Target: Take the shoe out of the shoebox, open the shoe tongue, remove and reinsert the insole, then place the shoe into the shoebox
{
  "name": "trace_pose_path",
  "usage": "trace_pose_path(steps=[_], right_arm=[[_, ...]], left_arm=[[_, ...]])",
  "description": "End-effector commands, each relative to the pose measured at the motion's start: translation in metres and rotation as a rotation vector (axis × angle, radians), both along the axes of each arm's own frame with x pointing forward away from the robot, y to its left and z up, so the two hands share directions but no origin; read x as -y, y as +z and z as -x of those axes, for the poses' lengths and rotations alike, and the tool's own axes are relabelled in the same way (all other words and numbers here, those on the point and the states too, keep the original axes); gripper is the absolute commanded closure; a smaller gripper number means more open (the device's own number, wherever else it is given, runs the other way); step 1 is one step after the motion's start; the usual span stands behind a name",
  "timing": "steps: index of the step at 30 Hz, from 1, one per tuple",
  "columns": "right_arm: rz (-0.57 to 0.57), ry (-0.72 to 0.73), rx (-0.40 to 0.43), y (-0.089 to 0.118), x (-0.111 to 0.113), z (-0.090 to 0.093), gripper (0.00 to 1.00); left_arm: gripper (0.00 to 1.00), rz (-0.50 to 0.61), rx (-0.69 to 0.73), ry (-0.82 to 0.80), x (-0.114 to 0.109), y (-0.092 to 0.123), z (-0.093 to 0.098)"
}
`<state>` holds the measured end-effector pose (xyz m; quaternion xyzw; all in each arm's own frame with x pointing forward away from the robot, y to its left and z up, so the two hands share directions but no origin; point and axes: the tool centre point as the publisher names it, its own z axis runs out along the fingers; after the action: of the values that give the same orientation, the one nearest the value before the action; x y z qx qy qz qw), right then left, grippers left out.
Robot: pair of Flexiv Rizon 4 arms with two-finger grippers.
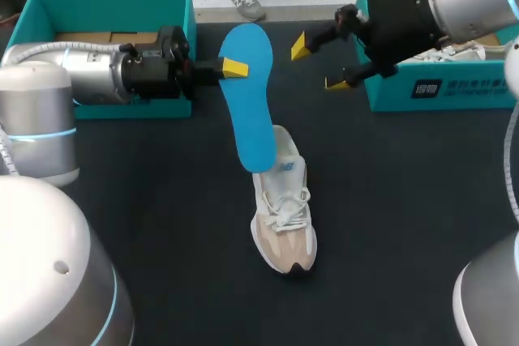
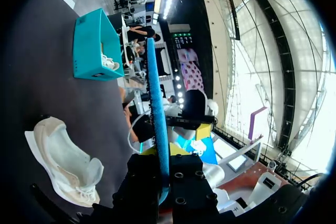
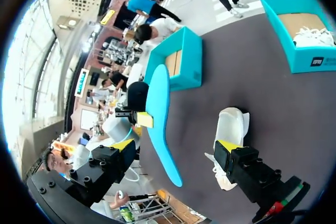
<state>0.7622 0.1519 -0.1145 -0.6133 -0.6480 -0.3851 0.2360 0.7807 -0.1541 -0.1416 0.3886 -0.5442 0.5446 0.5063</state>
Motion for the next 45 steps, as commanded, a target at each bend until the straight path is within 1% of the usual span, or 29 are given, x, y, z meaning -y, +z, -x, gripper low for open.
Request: trace_pose_path(steps=[1,6,10,12,15,17,24,31,32,33,45], right_arm=[[-0.290,0.060,0.015,-0.006,0.000,-0.002,0.00],[-0.299,0.066,0.007,-0.011,-0.001,-0.002,0.00],[-0.326,0.061,0.019,-0.012,-0.002,-0.002,0.00],[-0.359,0.057,0.029,-0.013,-0.002,-0.002,0.00],[-0.351,0.064,0.025,-0.014,-0.002,-0.002,0.00],[-0.381,0.052,0.034,-0.015,-0.001,-0.003,0.00],[-0.389,0.084,0.021,-0.016,0.000,-0.007,0.00],[-0.401,0.104,0.004,-0.020,0.006,-0.010,0.00],[-0.417,0.108,0.005,-0.020,0.006,-0.010,0.00],[-0.399,0.095,-0.007,-0.020,0.007,-0.011,0.00],[-0.399,0.095,-0.007,-0.020,0.007,-0.011,0.00]], left_arm=[[1.00,0.001,0.001,0.001,0.000,-0.001,0.001],[1.00,0.001,0.001,0.001,0.000,-0.001,0.001],[1.00,0.001,0.001,0.001,0.000,-0.001,0.001],[1.00,0.001,0.001,0.001,0.000,-0.001,0.001],[1.00,0.001,0.001,0.001,0.000,-0.001,0.001],[1.00,0.001,0.001,0.001,0.000,-0.001,0.001],[1.00,0.001,0.001,0.001,0.000,-0.001,0.001],[1.00,0.001,0.001,0.001,0.000,-0.001,0.001],[1.00,0.001,0.001,0.001,0.000,-0.001,0.001],[1.00,0.001,0.001,0.001,0.000,-0.001,0.001],[1.00,0.001,0.001,0.001,0.000,-0.001,0.001]])
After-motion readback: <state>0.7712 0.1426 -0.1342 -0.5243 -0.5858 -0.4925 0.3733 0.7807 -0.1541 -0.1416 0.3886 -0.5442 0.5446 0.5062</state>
